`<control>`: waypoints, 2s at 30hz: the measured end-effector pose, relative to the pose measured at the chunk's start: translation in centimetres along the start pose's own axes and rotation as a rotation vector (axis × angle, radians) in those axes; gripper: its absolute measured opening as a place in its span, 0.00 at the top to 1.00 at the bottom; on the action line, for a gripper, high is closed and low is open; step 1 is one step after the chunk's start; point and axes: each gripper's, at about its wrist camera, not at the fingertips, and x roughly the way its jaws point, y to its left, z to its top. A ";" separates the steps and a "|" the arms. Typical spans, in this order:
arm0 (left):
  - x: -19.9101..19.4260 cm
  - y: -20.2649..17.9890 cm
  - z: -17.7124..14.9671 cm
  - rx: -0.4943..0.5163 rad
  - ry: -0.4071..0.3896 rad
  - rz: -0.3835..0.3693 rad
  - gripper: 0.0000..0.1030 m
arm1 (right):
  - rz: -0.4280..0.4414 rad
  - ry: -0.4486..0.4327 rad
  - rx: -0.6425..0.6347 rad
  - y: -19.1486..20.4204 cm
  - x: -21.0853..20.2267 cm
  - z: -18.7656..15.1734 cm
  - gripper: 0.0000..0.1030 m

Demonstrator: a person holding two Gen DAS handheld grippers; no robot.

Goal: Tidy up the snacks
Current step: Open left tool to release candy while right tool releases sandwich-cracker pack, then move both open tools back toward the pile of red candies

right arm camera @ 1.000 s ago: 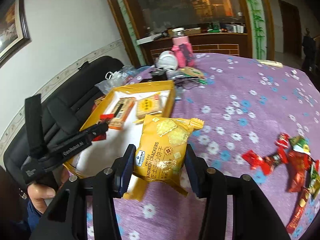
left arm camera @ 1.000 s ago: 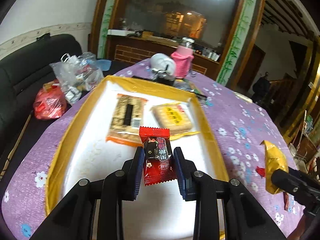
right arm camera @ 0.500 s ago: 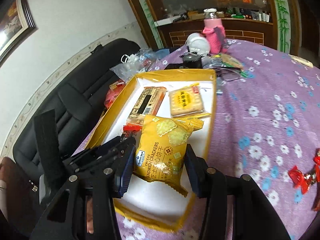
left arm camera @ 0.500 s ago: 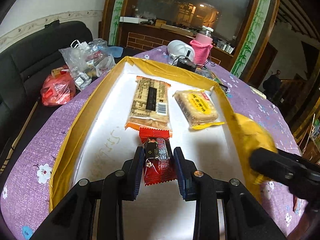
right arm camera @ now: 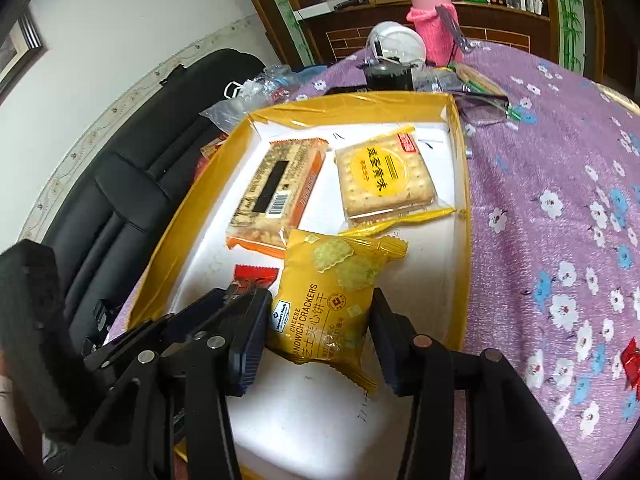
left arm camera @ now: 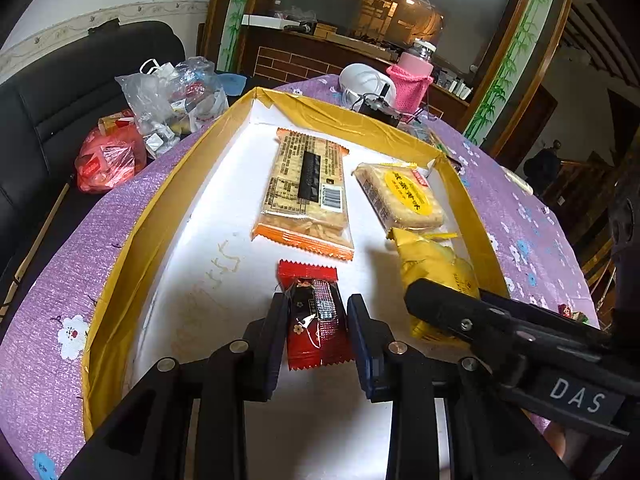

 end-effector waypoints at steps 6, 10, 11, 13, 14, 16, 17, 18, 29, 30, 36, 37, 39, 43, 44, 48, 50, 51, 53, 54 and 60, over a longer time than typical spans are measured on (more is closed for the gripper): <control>0.1 0.1 0.0 -0.002 0.003 -0.007 0.69 | -0.015 -0.006 -0.011 0.2 0.4 0.2 0.54; 0.2 0.2 0.1 -0.008 0.002 -0.015 0.69 | -0.007 -0.004 -0.007 0.2 0.4 0.1 0.53; 0.2 0.2 0.1 -0.010 0.002 -0.018 0.69 | -0.007 -0.004 -0.005 0.2 0.4 0.1 0.52; 0.1 0.2 0.1 -0.013 -0.003 -0.022 0.65 | -0.003 -0.007 -0.006 0.2 0.1 0.0 0.51; 0.0 0.2 0.1 -0.015 -0.010 -0.025 0.59 | -0.001 -0.012 -0.007 0.1 -0.3 0.0 0.51; -0.4 0.4 0.1 -0.021 -0.031 -0.036 0.50 | 0.003 -0.026 -0.007 0.1 -0.9 -0.1 0.50; -0.6 0.4 0.1 -0.024 -0.047 -0.039 0.44 | 0.007 -0.034 -0.006 0.0 -1.4 -0.1 0.50; -0.8 0.5 0.1 -0.026 -0.058 -0.042 0.40 | 0.013 -0.045 -0.003 -0.2 -2.0 -0.2 0.47; -2.8 0.0 -0.1 -0.010 -0.163 -0.083 0.11 | 0.025 -0.127 0.013 -1.8 -6.7 -2.7 0.36; -2.9 -0.1 -0.1 -0.006 -0.168 -0.085 0.11 | 0.026 -0.129 0.017 -1.9 -6.9 -2.9 0.36; -2.8 -0.4 -0.1 0.006 -0.163 -0.094 0.09 | 0.027 -0.134 0.029 -2.7 -7.6 -4.0 0.36; -2.7 -0.5 -0.1 0.004 -0.160 -0.094 0.09 | 0.029 -0.132 0.034 -2.8 -7.6 -4.1 0.36; -2.7 -0.5 -0.1 0.002 -0.155 -0.090 0.09 | 0.038 -0.127 0.045 -3.2 -7.7 -4.4 0.36; -2.6 -0.5 -0.1 0.001 -0.152 -0.085 0.09 | 0.043 -0.126 0.058 -3.8 -7.9 -4.8 0.36; -2.6 -0.5 -0.1 0.000 -0.152 -0.086 0.09 | 0.045 -0.127 0.060 -4.0 -8.0 -5.0 0.36; -2.5 -0.4 0.0 0.000 -0.149 -0.090 0.09 | 0.044 -0.136 0.078 -5.2 -8.9 -5.8 0.36; -2.5 -0.4 -0.1 0.003 -0.151 -0.095 0.09 | 0.037 -0.141 0.086 -5.9 -9.4 -6.2 0.36; -2.5 -0.5 -0.1 0.007 -0.153 -0.100 0.09 | 0.032 -0.148 0.096 -6.5 -9.9 -6.6 0.36; -2.5 -0.7 -0.2 0.014 -0.152 -0.102 0.09 | 0.021 -0.158 0.124 -7.7 -10.7 -7.2 0.36; -2.5 -0.8 -0.2 0.018 -0.152 -0.101 0.09 | 0.021 -0.166 0.146 -8.6 -11.3 -7.6 0.36; -3.2 -1.5 -0.5 0.057 -0.173 -0.078 0.09 | -0.009 -0.223 0.236 -12.7 -14.8 -9.8 0.37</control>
